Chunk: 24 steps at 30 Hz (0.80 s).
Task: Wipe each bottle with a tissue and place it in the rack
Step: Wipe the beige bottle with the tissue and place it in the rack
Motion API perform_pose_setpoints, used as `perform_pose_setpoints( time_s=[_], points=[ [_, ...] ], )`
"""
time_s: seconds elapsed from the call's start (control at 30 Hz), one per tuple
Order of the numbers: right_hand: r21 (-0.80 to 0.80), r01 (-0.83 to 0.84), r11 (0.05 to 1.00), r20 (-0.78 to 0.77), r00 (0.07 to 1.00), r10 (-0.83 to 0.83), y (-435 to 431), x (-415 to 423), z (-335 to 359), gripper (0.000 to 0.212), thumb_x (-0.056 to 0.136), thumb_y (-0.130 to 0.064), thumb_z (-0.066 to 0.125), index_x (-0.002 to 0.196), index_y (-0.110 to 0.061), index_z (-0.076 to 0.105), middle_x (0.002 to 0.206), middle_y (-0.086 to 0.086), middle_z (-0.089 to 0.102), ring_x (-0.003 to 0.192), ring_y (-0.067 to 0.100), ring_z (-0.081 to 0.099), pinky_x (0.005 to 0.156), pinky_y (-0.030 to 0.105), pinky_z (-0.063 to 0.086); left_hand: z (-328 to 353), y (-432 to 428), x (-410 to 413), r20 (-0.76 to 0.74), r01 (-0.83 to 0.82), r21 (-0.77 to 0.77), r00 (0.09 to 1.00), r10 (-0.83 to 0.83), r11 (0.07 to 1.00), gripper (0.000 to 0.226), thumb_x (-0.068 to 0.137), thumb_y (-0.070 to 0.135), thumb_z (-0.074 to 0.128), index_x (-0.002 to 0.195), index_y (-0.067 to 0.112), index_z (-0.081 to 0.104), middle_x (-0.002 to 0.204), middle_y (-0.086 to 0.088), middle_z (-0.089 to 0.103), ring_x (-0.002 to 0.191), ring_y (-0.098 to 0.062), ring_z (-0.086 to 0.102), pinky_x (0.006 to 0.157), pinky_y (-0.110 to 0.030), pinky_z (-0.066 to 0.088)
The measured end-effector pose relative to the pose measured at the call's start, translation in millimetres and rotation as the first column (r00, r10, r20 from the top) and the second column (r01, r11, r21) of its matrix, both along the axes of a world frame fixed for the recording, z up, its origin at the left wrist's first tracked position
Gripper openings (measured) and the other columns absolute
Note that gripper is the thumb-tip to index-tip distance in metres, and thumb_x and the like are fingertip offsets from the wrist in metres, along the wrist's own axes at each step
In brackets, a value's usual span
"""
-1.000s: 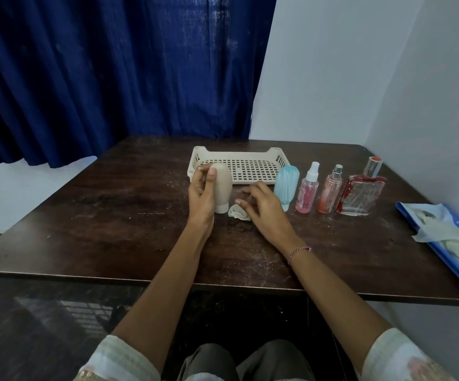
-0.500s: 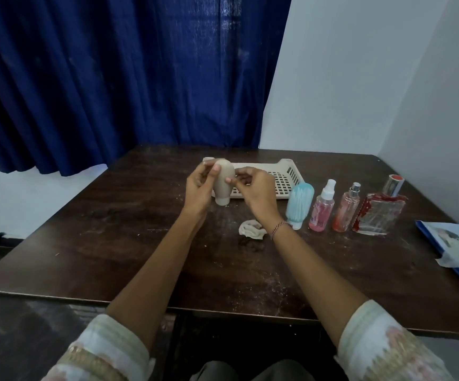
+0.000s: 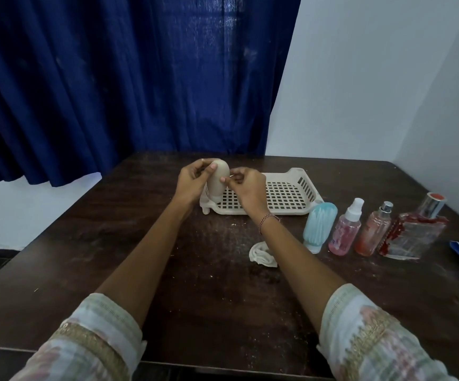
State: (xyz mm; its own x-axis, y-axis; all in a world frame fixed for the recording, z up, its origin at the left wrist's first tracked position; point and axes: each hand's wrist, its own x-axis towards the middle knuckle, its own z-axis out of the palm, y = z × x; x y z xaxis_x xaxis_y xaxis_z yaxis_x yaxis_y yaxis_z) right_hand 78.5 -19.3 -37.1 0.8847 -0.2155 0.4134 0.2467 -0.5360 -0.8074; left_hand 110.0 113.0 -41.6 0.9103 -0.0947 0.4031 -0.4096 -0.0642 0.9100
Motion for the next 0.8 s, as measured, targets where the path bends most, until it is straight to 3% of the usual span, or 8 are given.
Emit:
perform_pose_setpoints(
  time_s=[0.1, 0.3, 0.47, 0.63, 0.73, 0.8],
  points=[
    [-0.01, -0.014, 1.0, -0.018, 1.0, 0.013, 1.0, 3.9, -2.1, 0.032, 0.078, -0.021, 0.074, 0.104, -0.003, 0.067, 0.091, 0.012, 0.071, 0.075, 0.01, 0.063, 0.07, 0.018, 0.048, -4.1, 2.6, 1.7, -0.015, 0.0, -0.027, 1.0, 0.0, 1.0, 0.014, 0.093, 0.018, 0.057, 0.103, 0.015, 0.067, 0.095, 0.006, 0.068, 0.089, 0.0, 0.062, 0.078, -0.016, 0.05],
    [-0.065, -0.019, 0.998, -0.071, 0.997, 0.015, 0.0, 3.8, -4.8, 0.034, 0.079, -0.021, 0.073, 0.107, -0.003, 0.067, 0.094, 0.013, 0.071, 0.084, 0.017, 0.066, 0.078, 0.024, 0.05, -13.3, 3.4, 3.3, -0.062, -0.009, -0.043, 0.998, 0.006, 0.999, 0.014, 0.092, 0.018, 0.059, 0.102, 0.015, 0.068, 0.096, 0.0, 0.068, 0.095, -0.012, 0.062, 0.087, -0.03, 0.051],
    [-0.103, -0.033, 0.994, -0.083, 0.996, 0.024, 0.4, 0.0, -1.2, 0.036, 0.081, -0.019, 0.07, 0.113, -0.004, 0.063, 0.094, 0.012, 0.071, 0.086, 0.017, 0.065, 0.074, 0.015, 0.043, -11.6, 3.0, 0.9, -0.107, -0.037, -0.084, 0.994, 0.028, 0.996, 0.027, 0.091, 0.017, 0.06, 0.116, 0.009, 0.063, 0.095, 0.003, 0.067, 0.097, -0.009, 0.06, 0.086, -0.024, 0.048],
    [-0.125, -0.019, 0.992, -0.069, 0.998, 0.01, 1.8, -5.4, 8.7, 0.054, 0.079, -0.013, 0.072, 0.129, -0.005, 0.051, 0.091, 0.01, 0.07, 0.09, 0.016, 0.064, 0.087, 0.024, 0.046, -8.2, 6.7, 0.1, -0.151, -0.084, -0.102, 0.986, 0.068, 0.991, 0.036, 0.09, 0.019, 0.061, 0.125, 0.015, 0.055, 0.097, 0.002, 0.066, 0.11, -0.017, 0.059, 0.1, -0.034, 0.045],
    [-0.152, -0.005, 0.988, -0.035, 0.999, 0.0, 0.9, -9.4, 17.2, 0.057, 0.078, -0.014, 0.073, 0.129, -0.006, 0.05, 0.091, 0.008, 0.068, 0.088, 0.016, 0.063, 0.088, 0.028, 0.049, -4.8, 8.8, -4.8, -0.154, -0.107, -0.125, 0.984, 0.087, 0.986, 0.032, 0.09, 0.018, 0.061, 0.121, 0.017, 0.057, 0.105, -0.004, 0.066, 0.111, -0.021, 0.06, 0.101, -0.04, 0.046],
    [-0.175, 0.005, 0.984, -0.014, 1.0, -0.007, -0.5, -15.6, 24.3, 0.054, 0.078, -0.015, 0.073, 0.128, -0.006, 0.052, 0.091, 0.007, 0.068, 0.086, 0.014, 0.062, 0.087, 0.028, 0.05, -0.4, 8.1, -10.3, -0.136, -0.13, -0.136, 0.984, 0.112, 0.982, 0.031, 0.09, 0.017, 0.061, 0.12, 0.018, 0.058, 0.109, -0.006, 0.066, 0.108, -0.019, 0.061, 0.099, -0.037, 0.048]
  ],
)
